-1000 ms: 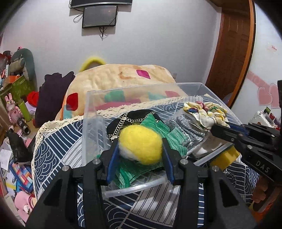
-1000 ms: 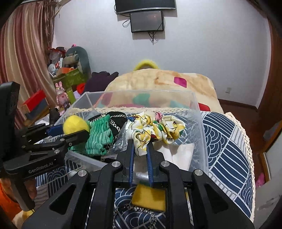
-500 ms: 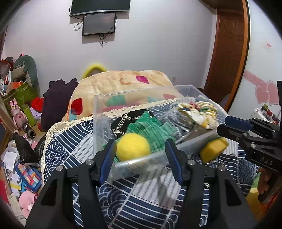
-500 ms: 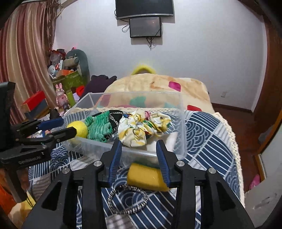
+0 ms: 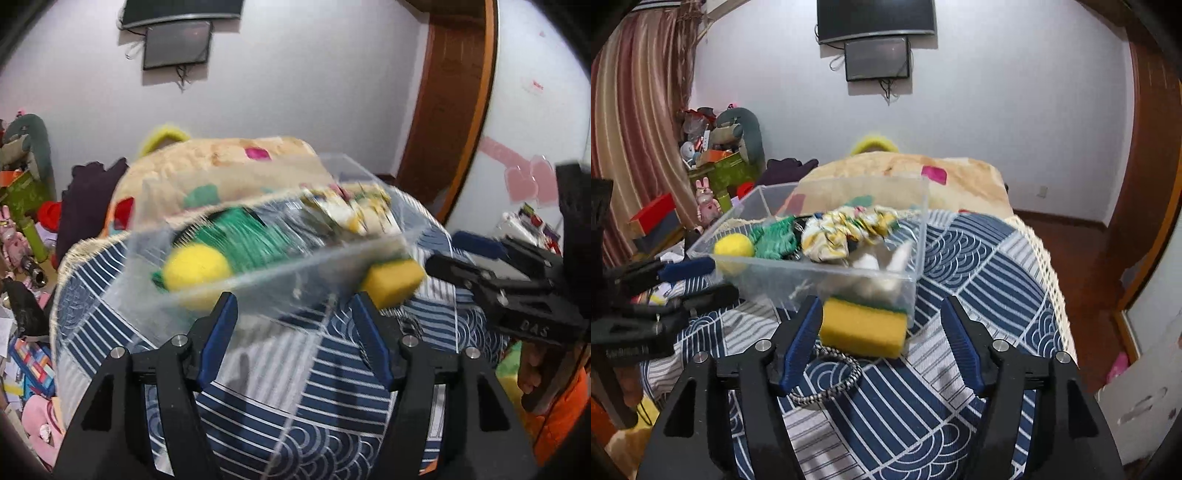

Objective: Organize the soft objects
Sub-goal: 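Grasp the yellow sponge with the right tool while the left tool grasps the beaded bracelet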

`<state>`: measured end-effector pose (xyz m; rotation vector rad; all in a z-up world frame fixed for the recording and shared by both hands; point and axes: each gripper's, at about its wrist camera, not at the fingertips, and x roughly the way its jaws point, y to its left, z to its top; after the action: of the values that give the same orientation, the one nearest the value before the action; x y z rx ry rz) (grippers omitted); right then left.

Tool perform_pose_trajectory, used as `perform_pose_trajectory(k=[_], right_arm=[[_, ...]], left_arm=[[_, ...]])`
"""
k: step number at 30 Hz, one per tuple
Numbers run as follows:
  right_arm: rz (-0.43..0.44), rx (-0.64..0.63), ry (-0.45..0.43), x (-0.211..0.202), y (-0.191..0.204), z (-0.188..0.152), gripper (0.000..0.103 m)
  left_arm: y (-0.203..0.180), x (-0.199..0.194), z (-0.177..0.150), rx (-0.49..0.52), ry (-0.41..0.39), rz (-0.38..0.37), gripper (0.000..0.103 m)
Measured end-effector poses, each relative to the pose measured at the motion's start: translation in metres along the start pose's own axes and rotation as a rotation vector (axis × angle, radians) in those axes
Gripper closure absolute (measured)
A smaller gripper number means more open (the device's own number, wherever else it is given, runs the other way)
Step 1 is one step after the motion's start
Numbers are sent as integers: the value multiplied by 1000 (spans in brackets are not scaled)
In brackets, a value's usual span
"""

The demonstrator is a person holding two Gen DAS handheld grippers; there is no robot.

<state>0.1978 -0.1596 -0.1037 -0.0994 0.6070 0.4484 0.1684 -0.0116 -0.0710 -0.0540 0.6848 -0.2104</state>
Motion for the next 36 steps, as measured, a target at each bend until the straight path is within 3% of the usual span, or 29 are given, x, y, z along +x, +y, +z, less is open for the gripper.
perform_pose_trajectory(k=[2, 9, 13, 16, 18, 22, 24, 36], right_arm=[[1, 10, 19, 6, -2, -4, 40], [17, 6, 64, 15, 1, -10, 40], [23, -3, 78, 20, 7, -10, 28], [24, -14, 88, 25, 10, -11, 28], [22, -14, 102, 31, 12, -12, 28], [32, 2, 121, 42, 14, -13, 28], [50, 13, 129, 43, 15, -14, 42], [26, -51, 35, 4, 22, -13, 46]], left_arm=[[-8, 9, -8, 15, 26, -18, 39], [-31, 29, -26, 46, 90, -94, 55], [-36, 40, -31, 40, 115, -113, 67], [-38, 47, -34, 46, 112, -109, 78], [-40, 47, -35, 58, 98, -106, 95], [-40, 44, -37, 58, 93, -102, 98], [-37, 42, -37, 56, 88, -87, 98], [3, -11, -21, -17, -39, -40, 98]])
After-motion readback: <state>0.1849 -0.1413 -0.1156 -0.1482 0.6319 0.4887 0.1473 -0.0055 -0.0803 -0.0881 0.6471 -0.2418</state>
